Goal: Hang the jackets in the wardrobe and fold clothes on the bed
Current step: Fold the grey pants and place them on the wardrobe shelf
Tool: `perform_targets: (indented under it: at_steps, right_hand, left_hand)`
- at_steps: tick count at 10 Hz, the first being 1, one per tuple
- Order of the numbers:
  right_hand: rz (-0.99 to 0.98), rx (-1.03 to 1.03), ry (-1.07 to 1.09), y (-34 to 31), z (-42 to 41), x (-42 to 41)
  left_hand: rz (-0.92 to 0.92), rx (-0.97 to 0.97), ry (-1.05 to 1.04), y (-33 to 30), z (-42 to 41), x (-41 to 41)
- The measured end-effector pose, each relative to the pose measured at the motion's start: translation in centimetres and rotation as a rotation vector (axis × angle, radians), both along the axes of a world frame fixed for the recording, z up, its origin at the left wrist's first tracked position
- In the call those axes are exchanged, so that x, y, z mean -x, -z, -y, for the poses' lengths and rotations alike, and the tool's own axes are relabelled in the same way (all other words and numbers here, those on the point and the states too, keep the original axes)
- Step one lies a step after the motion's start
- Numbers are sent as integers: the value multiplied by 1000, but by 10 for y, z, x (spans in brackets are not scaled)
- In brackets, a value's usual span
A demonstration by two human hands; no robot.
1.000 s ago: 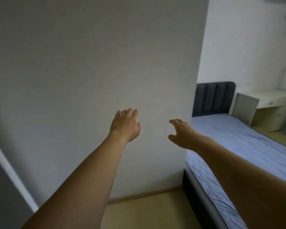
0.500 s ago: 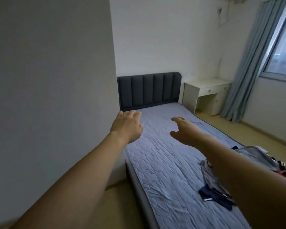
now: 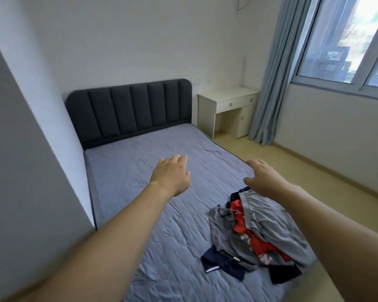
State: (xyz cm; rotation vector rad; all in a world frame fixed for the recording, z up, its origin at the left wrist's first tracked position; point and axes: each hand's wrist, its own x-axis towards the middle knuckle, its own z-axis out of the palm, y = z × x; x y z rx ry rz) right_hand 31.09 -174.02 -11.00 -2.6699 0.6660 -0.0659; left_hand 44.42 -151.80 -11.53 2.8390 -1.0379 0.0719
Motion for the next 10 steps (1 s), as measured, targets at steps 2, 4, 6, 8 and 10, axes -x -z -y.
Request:
perform_targets:
  at_steps: [2, 4, 6, 8, 10]
  right_hand:
    - [-97, -40, -35, 26, 137, -33]
    - [-217, -29, -71, 110, 246, -92]
    - [-361, 18, -204, 255, 399, -202]
    - [-527, 70, -386, 462, 506, -287]
    - [-574, 97, -587, 610, 553, -329]
  left_hand:
    - [-249, 56, -137, 34, 107, -29]
    - [-620, 268, -318, 123, 231, -72]
    - [-969, 351, -464, 290, 396, -107]
    - [-1179, 308, -638, 510, 523, -134]
    - [-1228, 371, -835, 635, 575, -132]
